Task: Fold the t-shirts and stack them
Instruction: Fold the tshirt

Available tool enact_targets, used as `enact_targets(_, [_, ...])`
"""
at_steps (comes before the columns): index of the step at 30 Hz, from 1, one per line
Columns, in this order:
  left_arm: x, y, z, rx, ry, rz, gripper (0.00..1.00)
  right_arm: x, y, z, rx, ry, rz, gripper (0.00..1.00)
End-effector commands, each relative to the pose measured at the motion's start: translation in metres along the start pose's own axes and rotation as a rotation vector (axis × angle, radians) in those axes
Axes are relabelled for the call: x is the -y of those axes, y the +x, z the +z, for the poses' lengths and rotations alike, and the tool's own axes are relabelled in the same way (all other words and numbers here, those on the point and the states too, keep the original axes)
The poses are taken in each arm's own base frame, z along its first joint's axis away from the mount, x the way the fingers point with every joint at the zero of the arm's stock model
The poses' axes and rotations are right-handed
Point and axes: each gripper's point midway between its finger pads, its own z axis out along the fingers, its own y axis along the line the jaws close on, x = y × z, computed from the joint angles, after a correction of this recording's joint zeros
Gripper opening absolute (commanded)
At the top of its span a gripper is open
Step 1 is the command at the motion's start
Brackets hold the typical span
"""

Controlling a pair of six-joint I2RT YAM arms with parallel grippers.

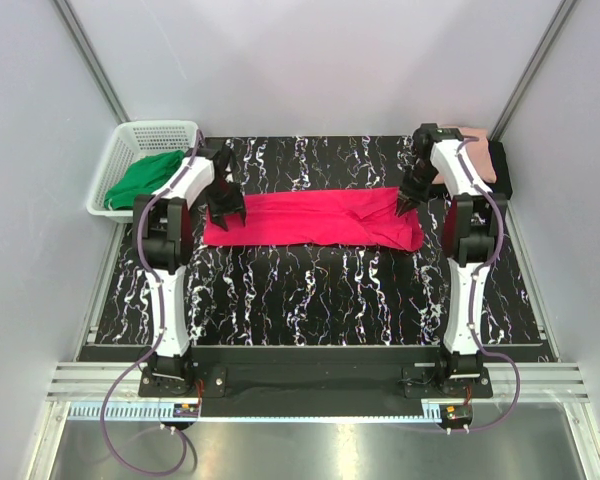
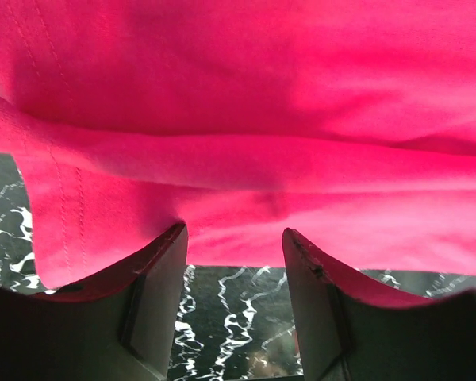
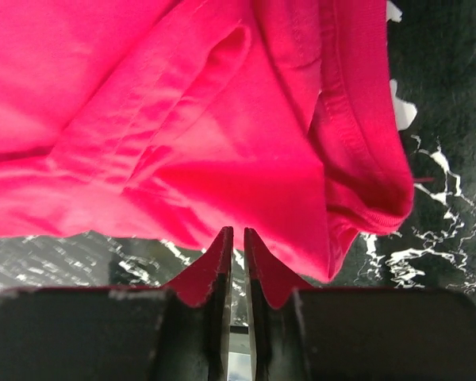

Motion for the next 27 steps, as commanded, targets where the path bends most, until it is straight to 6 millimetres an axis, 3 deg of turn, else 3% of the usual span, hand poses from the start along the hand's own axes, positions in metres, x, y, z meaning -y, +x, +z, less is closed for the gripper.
enact_targets(1, [-0.005, -0.016, -0.003, 0.058, -0.041, 0.031, 0.55, 0.006, 0.006, 0.015, -0.021, 0.07, -0.032, 0.16])
enact_targets(11, [-0.021, -0.015, 0.004, 0.066, -0.146, 0.04, 0.55, 0.013, 0.008, 0.03, -0.037, 0.188, -0.042, 0.16])
enact_targets(15, [-0.023, -0.013, 0.008, 0.061, -0.178, 0.058, 0.55, 0.017, 0.008, 0.034, -0.036, 0.225, -0.037, 0.06])
enact_targets(25, [-0.021, -0.004, 0.023, 0.008, -0.195, 0.057, 0.55, 0.023, 0.014, 0.046, -0.068, 0.292, -0.05, 0.07])
enact_targets(27, [-0.021, -0.002, 0.025, 0.001, -0.193, 0.052, 0.54, 0.023, 0.015, 0.05, -0.079, 0.295, -0.05, 0.01])
